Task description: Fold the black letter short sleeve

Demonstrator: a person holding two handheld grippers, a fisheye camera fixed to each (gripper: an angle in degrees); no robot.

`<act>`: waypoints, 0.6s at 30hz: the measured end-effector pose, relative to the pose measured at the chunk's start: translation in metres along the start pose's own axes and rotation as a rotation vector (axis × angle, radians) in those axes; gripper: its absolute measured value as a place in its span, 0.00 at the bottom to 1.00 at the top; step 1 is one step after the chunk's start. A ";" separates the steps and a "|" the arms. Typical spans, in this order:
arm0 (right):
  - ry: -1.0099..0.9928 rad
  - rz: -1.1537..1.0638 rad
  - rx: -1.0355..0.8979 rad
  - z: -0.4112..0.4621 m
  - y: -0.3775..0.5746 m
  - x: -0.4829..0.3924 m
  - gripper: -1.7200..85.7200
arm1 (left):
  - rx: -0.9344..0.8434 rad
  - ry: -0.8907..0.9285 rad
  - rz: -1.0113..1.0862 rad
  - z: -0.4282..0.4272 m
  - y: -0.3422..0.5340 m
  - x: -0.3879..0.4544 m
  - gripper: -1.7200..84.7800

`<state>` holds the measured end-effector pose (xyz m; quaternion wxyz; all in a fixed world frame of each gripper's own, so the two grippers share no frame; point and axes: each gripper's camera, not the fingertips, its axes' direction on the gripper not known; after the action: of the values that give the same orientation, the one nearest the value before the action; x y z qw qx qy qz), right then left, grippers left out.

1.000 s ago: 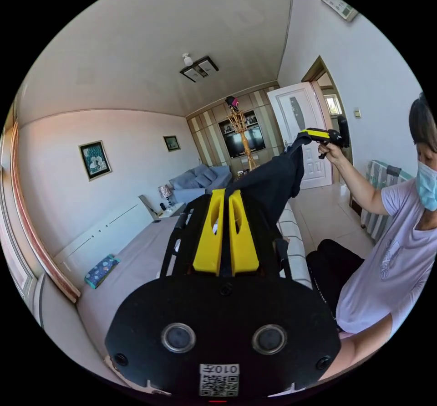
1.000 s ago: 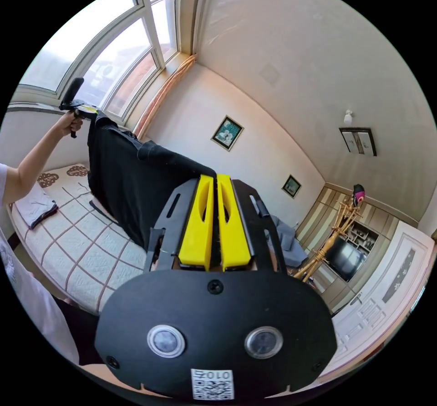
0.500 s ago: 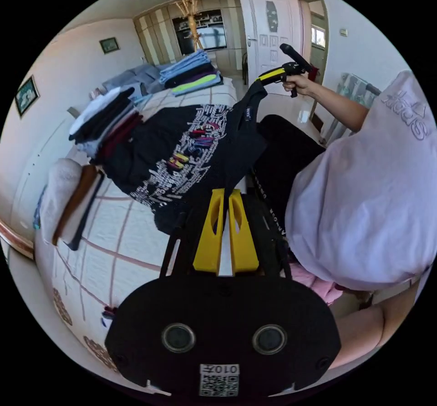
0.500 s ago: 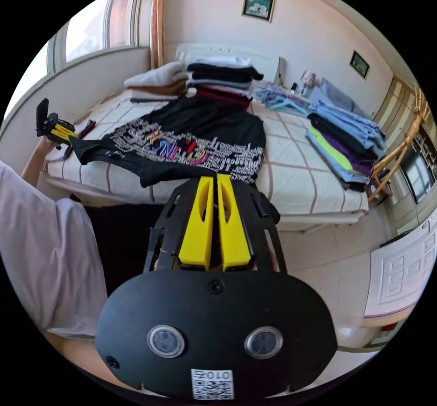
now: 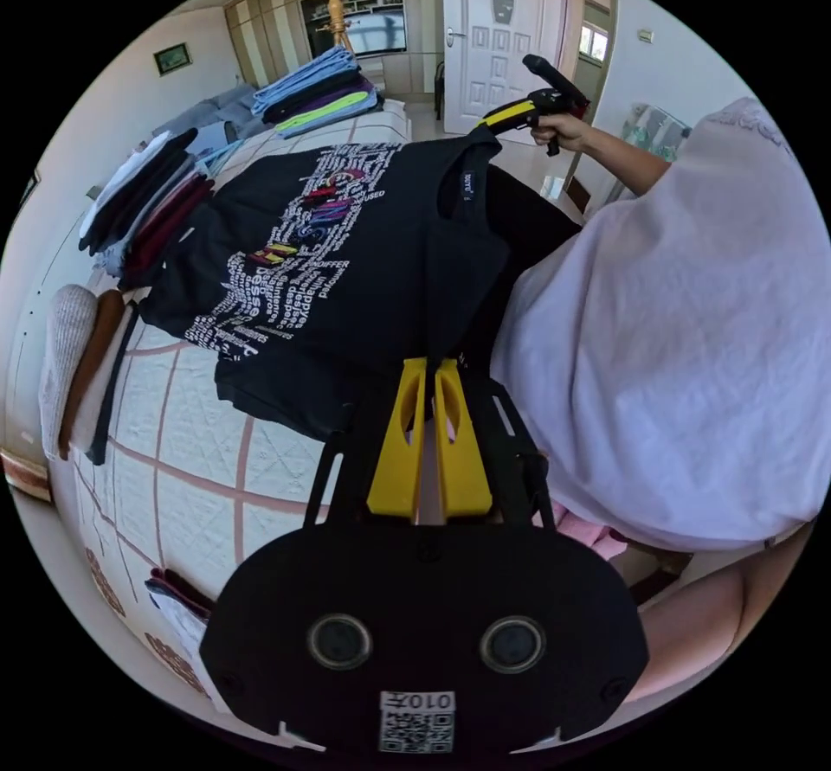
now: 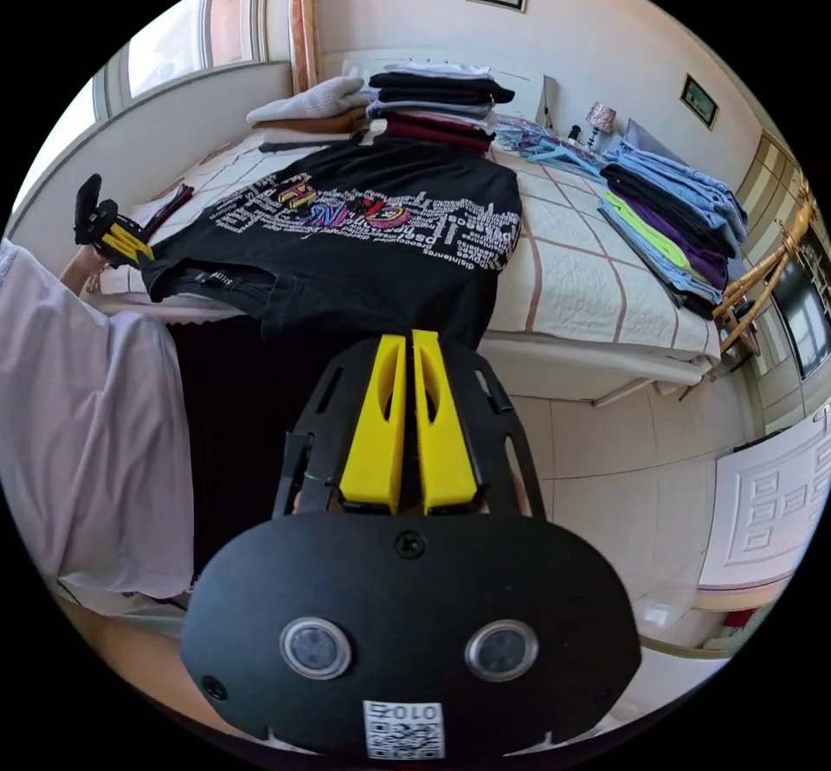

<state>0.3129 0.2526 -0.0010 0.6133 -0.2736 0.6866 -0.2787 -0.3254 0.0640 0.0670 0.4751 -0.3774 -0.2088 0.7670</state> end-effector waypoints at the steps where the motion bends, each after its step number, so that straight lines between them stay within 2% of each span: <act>1: 0.006 -0.009 -0.039 0.010 -0.003 -0.002 0.04 | -0.003 0.004 -0.029 0.012 0.004 -0.001 0.02; 5: 0.023 -0.052 -0.154 0.036 -0.022 -0.013 0.05 | 0.006 0.056 -0.083 0.034 0.015 0.000 0.04; 7: 0.028 -0.087 -0.194 0.042 -0.030 -0.020 0.05 | -0.023 0.143 -0.101 0.042 0.023 0.004 0.07; 11: 0.001 -0.153 -0.317 0.044 -0.035 -0.031 0.08 | 0.038 0.157 -0.136 0.020 0.048 0.016 0.10; 14: -0.025 -0.160 -0.354 0.032 -0.028 -0.040 0.10 | 0.144 0.131 -0.293 -0.018 0.080 0.002 0.11; 16: -0.016 -0.172 -0.377 0.024 -0.024 -0.048 0.10 | 0.201 0.085 -0.523 -0.042 0.114 -0.023 0.11; 18: -0.016 -0.190 -0.361 0.009 -0.024 -0.057 0.10 | 0.237 0.076 -0.646 -0.055 0.138 -0.036 0.11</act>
<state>0.3288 0.2766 0.0550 0.5308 -0.4447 0.6916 -0.2053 -0.3520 -0.0335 -0.0472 0.7413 -0.2623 -0.2090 0.5814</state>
